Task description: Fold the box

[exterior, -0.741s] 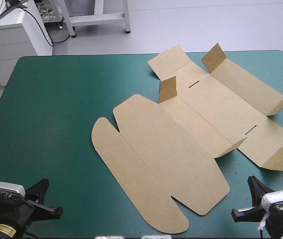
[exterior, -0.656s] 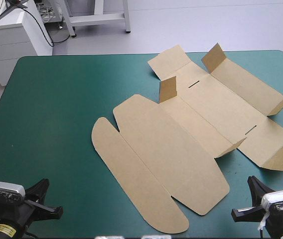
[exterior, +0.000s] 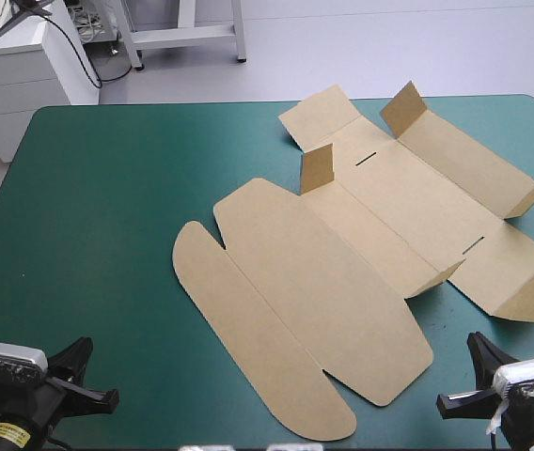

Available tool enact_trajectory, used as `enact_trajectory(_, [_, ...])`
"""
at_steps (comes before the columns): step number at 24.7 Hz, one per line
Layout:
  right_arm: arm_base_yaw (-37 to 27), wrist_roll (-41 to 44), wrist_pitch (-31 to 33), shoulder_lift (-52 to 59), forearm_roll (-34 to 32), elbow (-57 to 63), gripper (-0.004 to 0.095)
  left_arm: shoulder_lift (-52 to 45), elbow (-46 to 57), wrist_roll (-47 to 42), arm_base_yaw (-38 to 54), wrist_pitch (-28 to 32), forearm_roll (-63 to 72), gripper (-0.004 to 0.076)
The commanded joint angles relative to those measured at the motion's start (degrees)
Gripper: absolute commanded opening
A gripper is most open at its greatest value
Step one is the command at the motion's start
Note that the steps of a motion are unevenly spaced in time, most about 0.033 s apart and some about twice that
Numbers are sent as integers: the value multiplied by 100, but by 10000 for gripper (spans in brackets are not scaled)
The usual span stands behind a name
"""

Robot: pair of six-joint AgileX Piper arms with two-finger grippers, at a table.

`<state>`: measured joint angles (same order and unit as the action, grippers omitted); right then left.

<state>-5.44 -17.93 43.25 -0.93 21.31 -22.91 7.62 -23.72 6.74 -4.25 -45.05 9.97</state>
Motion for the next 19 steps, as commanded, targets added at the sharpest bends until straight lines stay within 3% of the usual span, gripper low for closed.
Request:
enact_trajectory(1, [-4, -34, -375, -89, 105, -158, -1, 93, -139, 4, -30, 432, 79, -8])
enact_trajectory(4, [-4, -34, -375, -89, 105, -158, 126, 93, -139, 4, -30, 432, 79, -8])
enact_trajectory(6, [-4, -34, -375, -89, 105, -158, 297, 93, -139, 4, -30, 432, 79, -8])
enact_trajectory(11, [-4, -23, -375, -100, 94, -158, 598, 93, -139, 4, -30, 432, 79, -8])
enact_trajectory(14, [-4, -12, -375, -100, 85, -158, 678, 93, -139, 4, -30, 432, 79, -8])
enact_trajectory(19, [-4, -12, -375, -100, 85, -158, 680, 93, -139, 4, -30, 432, 79, -8])
